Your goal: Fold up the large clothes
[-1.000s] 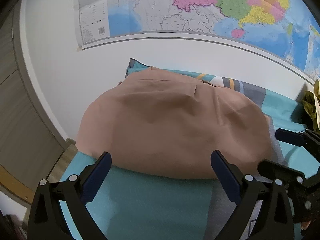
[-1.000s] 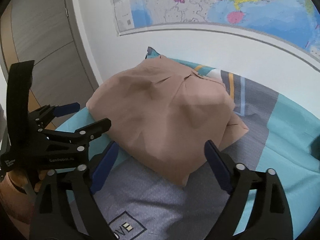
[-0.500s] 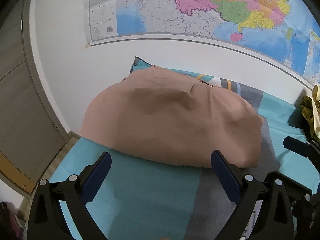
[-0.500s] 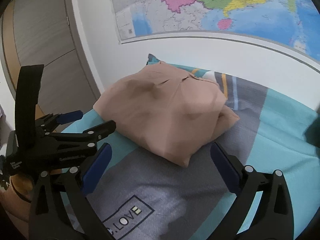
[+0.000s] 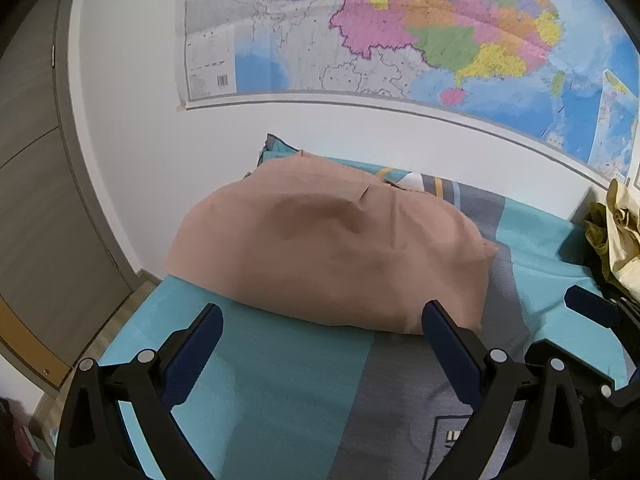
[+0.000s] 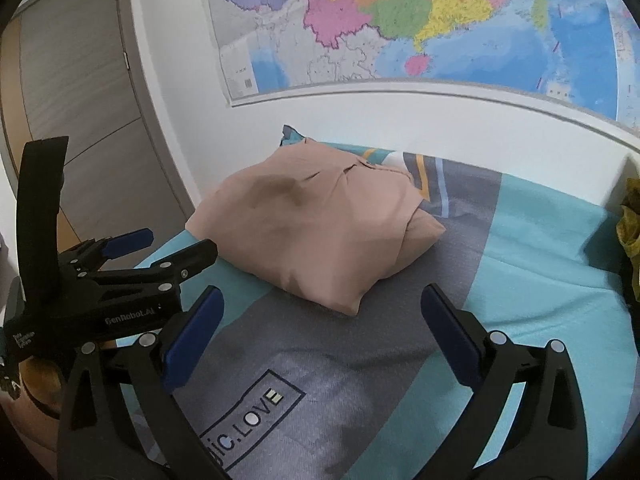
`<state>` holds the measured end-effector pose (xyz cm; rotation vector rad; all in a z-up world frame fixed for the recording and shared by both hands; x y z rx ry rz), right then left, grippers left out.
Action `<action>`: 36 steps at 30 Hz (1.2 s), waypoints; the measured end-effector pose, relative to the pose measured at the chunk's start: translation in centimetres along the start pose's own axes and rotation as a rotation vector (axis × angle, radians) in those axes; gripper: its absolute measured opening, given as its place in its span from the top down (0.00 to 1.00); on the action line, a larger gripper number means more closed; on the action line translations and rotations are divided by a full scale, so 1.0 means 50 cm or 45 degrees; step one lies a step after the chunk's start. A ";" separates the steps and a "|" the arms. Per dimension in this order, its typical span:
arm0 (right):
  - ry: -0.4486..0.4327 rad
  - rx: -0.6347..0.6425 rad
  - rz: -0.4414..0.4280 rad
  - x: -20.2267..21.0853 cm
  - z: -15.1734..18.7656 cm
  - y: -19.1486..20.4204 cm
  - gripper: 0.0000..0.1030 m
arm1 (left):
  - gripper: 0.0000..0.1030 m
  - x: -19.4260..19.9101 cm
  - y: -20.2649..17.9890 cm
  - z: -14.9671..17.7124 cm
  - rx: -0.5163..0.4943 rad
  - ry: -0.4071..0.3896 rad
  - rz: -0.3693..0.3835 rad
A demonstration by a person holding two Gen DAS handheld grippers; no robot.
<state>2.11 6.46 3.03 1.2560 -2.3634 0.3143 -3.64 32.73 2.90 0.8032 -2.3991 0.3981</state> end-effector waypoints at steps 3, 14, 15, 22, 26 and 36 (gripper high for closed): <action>-0.001 0.006 -0.001 0.007 0.004 0.002 0.06 | 0.07 0.010 -0.002 0.002 -0.003 -0.015 -0.008; -0.026 -0.009 -0.001 0.033 0.011 -0.002 0.06 | 0.07 0.034 0.003 0.007 0.018 -0.044 -0.028; -0.029 -0.010 -0.002 0.036 0.012 -0.001 0.06 | 0.07 0.035 0.002 0.008 0.017 -0.045 -0.030; -0.038 0.002 -0.004 0.048 0.010 0.003 0.06 | 0.07 0.046 0.001 0.012 0.014 -0.049 -0.034; -0.034 0.001 -0.009 0.052 0.012 0.002 0.06 | 0.07 0.053 -0.003 0.013 0.006 -0.059 -0.033; -0.040 0.007 0.006 0.060 0.017 0.007 0.06 | 0.07 0.072 -0.008 0.017 0.003 -0.071 -0.024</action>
Point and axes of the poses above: each gripper's, at about its wrist camera, not at the fingertips, and x roughly against the way its jaws point, y to its left, z to its underside, the point moved 4 cm from there along -x, roughly the way its jaws point, and after that the axes turned 10 degrees about x, right-handed, at the moved point
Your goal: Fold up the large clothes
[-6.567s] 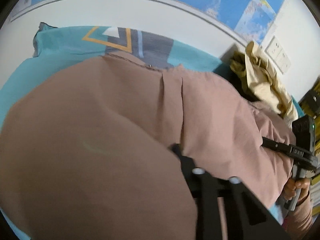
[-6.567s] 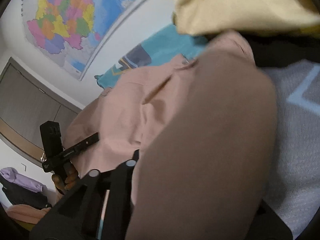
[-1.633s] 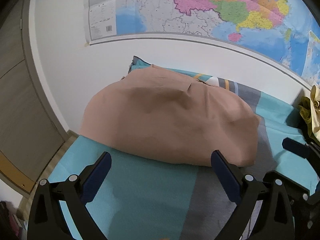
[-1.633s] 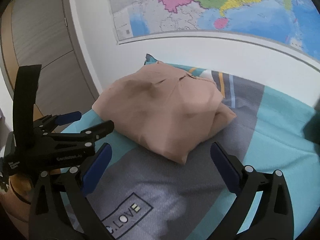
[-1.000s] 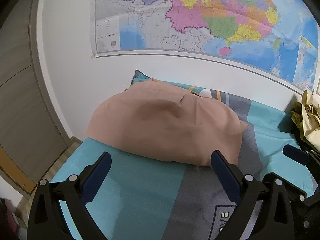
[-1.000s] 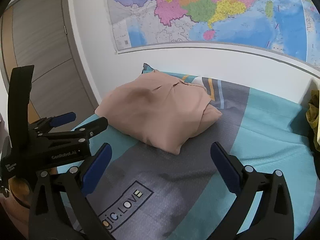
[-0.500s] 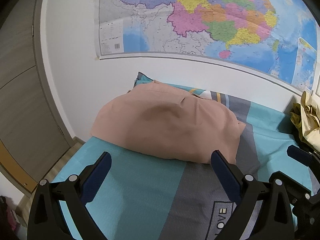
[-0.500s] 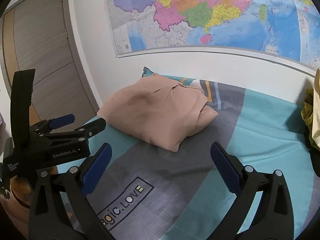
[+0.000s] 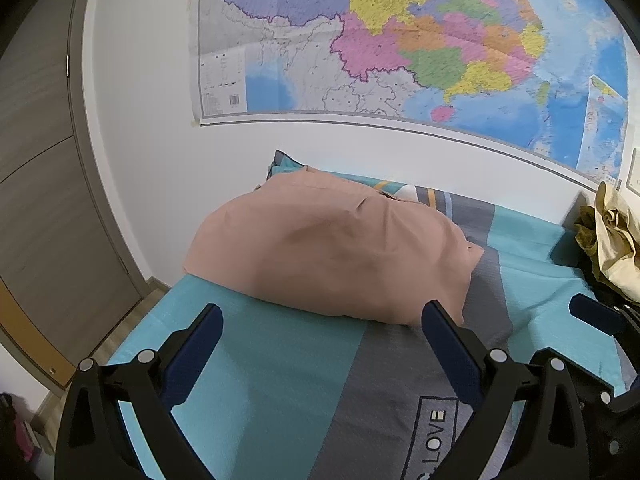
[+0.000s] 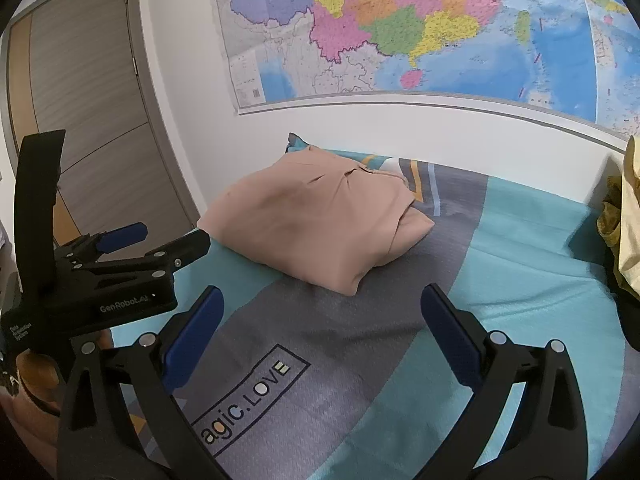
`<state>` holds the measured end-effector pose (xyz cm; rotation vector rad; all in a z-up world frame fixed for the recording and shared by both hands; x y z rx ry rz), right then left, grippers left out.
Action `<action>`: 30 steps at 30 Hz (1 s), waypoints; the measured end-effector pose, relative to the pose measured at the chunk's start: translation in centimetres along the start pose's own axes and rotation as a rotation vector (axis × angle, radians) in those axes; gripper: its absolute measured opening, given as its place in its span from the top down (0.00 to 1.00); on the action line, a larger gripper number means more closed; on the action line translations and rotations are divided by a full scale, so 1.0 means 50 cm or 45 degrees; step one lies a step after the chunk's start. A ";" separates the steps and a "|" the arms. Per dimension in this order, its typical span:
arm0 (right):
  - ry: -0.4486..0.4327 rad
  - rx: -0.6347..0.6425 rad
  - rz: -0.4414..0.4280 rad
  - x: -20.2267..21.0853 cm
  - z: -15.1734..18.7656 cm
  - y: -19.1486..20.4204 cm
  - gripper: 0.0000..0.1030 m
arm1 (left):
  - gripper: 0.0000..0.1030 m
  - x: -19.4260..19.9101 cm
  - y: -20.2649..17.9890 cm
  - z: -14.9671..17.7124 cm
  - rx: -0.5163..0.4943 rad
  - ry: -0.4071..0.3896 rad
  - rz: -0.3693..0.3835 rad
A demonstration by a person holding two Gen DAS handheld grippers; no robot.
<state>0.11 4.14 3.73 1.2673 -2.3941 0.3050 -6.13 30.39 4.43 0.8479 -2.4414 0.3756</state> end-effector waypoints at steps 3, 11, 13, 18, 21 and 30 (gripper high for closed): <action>-0.002 -0.005 -0.001 0.005 0.003 0.001 0.06 | 0.07 0.004 -0.003 0.003 -0.002 0.002 0.002; -0.017 -0.003 0.005 0.018 0.005 0.003 0.06 | 0.07 0.014 -0.010 0.007 -0.013 -0.006 0.009; -0.019 -0.006 0.002 0.020 0.006 0.003 0.06 | 0.07 0.016 -0.012 0.008 -0.013 -0.008 0.009; -0.023 -0.004 0.002 0.026 0.008 0.004 0.06 | 0.07 0.018 -0.013 0.009 -0.013 -0.008 0.009; -0.025 -0.005 0.005 0.028 0.008 0.004 0.06 | 0.07 0.019 -0.015 0.011 -0.013 -0.003 0.011; -0.029 -0.001 0.002 0.035 0.009 0.004 0.06 | 0.07 0.025 -0.016 0.015 -0.012 -0.007 0.008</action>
Point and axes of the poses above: each gripper's, at about its wrist camera, not at the fingertips, and x roughly against the way its jaws point, y to its left, z to its underside, the point moved 4 cm from there along -x, roughly the way its jaws point, and after that the axes turned 10 degrees about x, right-handed, at the moved point
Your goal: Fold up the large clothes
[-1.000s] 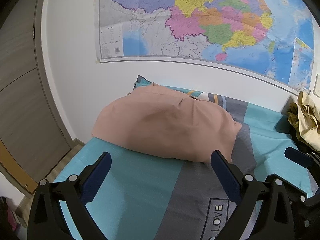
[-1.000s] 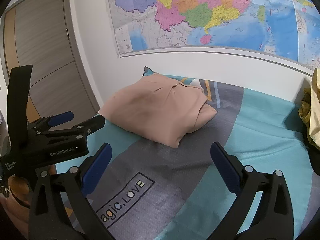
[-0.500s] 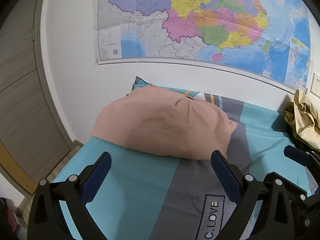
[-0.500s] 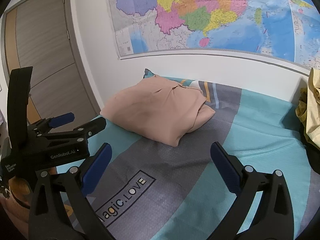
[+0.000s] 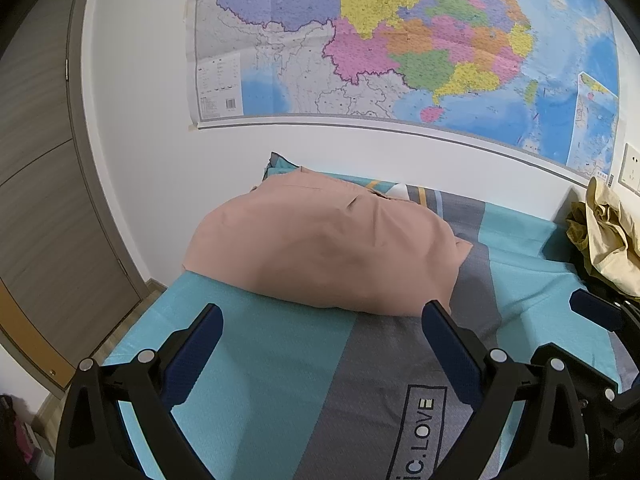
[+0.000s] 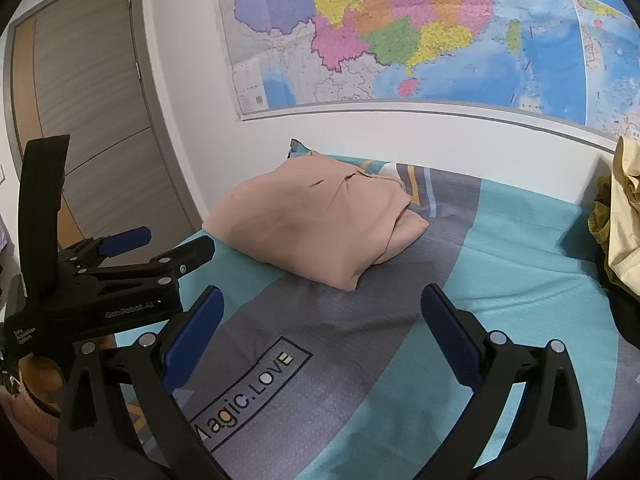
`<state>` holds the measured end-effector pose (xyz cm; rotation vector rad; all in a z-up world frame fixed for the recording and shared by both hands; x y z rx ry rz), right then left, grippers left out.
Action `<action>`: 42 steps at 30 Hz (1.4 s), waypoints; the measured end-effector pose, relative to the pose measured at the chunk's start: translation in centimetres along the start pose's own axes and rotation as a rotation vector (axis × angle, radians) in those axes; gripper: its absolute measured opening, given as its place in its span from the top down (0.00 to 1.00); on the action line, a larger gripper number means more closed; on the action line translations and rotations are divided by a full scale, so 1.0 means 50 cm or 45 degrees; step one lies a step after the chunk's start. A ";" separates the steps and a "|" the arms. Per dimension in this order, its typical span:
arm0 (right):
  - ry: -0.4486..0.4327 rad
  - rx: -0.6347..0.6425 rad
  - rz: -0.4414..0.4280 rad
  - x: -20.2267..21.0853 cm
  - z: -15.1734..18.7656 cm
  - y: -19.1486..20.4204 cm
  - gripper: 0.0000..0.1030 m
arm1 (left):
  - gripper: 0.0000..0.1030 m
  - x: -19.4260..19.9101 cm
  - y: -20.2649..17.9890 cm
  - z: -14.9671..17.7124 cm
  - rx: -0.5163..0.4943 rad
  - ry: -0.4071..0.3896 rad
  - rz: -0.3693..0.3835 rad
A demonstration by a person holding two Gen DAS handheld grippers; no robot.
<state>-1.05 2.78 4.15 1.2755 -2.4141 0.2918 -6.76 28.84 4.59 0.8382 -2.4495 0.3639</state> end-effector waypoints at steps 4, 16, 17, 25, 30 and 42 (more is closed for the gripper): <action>-0.002 0.002 -0.001 0.003 -0.001 -0.001 0.06 | 0.07 0.000 0.001 -0.001 -0.003 0.000 0.006; -0.006 0.013 -0.002 0.008 0.000 0.006 0.06 | 0.07 0.012 0.000 -0.001 0.002 -0.009 0.013; -0.007 0.014 -0.001 0.009 0.000 0.006 0.06 | 0.07 0.012 -0.001 -0.001 0.001 -0.007 0.015; -0.007 0.010 -0.004 0.013 0.000 0.006 0.06 | 0.07 0.015 -0.004 0.002 -0.006 -0.010 0.016; -0.005 0.009 -0.004 0.012 0.001 0.006 0.06 | 0.07 0.017 -0.005 0.004 -0.004 -0.009 0.014; -0.005 0.005 -0.013 0.011 0.005 0.004 0.06 | 0.07 0.018 -0.006 0.006 -0.008 -0.008 0.010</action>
Point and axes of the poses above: each gripper's, at about its wrist camera, not at the fingertips, and x roughly against the way its jaws point, y to its left, z to its underside, the point moved 4 cm from there along -x, roughly the way its jaws point, and after that the axes turned 10 degrees about x, right-handed, at the moved point
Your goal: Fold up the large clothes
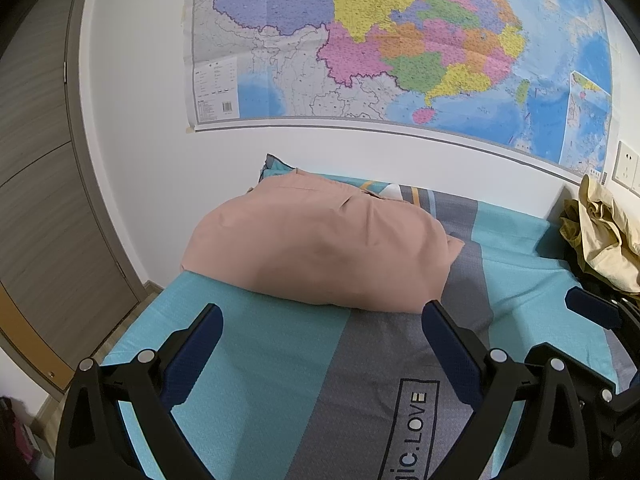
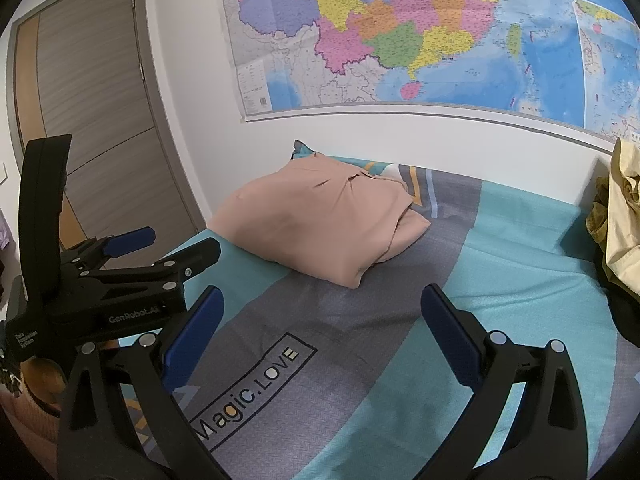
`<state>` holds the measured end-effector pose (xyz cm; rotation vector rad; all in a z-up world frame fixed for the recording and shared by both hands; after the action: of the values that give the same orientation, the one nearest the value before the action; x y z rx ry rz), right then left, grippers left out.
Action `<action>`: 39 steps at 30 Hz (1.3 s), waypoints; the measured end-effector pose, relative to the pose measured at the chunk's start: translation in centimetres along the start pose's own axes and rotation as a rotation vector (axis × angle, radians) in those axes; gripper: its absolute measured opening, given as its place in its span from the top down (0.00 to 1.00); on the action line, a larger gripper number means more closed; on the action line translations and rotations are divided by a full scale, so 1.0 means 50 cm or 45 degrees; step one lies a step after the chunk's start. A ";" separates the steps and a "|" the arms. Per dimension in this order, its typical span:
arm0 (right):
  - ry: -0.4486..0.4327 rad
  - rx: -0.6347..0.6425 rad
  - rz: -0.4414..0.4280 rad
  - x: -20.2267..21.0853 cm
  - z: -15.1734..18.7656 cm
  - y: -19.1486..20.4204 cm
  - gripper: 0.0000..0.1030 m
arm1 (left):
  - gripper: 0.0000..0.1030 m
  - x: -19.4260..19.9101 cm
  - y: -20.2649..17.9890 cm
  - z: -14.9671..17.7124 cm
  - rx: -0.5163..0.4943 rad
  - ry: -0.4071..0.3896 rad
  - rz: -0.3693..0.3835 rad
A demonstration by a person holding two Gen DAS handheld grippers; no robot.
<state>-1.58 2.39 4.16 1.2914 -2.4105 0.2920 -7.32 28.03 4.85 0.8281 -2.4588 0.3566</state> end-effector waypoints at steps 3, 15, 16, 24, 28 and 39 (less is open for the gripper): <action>0.000 -0.005 0.000 0.000 0.001 -0.001 0.06 | 0.07 -0.001 -0.001 0.001 0.001 0.000 -0.002; 0.001 -0.007 -0.001 0.002 0.004 0.000 0.06 | 0.07 -0.002 -0.001 0.005 -0.001 0.008 -0.003; 0.002 -0.008 -0.003 0.002 0.004 0.000 0.06 | 0.07 -0.002 -0.001 0.005 0.000 0.009 -0.003; -0.003 -0.003 0.006 0.002 0.005 0.000 0.06 | 0.07 -0.003 0.000 0.007 -0.002 0.009 -0.001; -0.003 -0.007 0.002 0.002 0.005 0.000 0.06 | 0.07 -0.003 0.000 0.008 -0.003 0.009 -0.002; -0.006 -0.006 0.004 0.004 0.006 0.001 0.06 | 0.07 -0.003 -0.003 0.010 -0.004 0.010 0.001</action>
<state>-1.78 2.18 3.99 1.2880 -2.4158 0.2840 -7.32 27.81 4.35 0.8231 -2.4516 0.3553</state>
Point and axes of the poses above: each gripper's, at about its wrist camera, not at the fingertips, and x roughly against the way its jaws point, y to its left, z to its underside, the point moved 4 cm from there along -x, roughly the way its jaws point, and after that the axes turned 10 degrees about x, right-handed, at the moved point
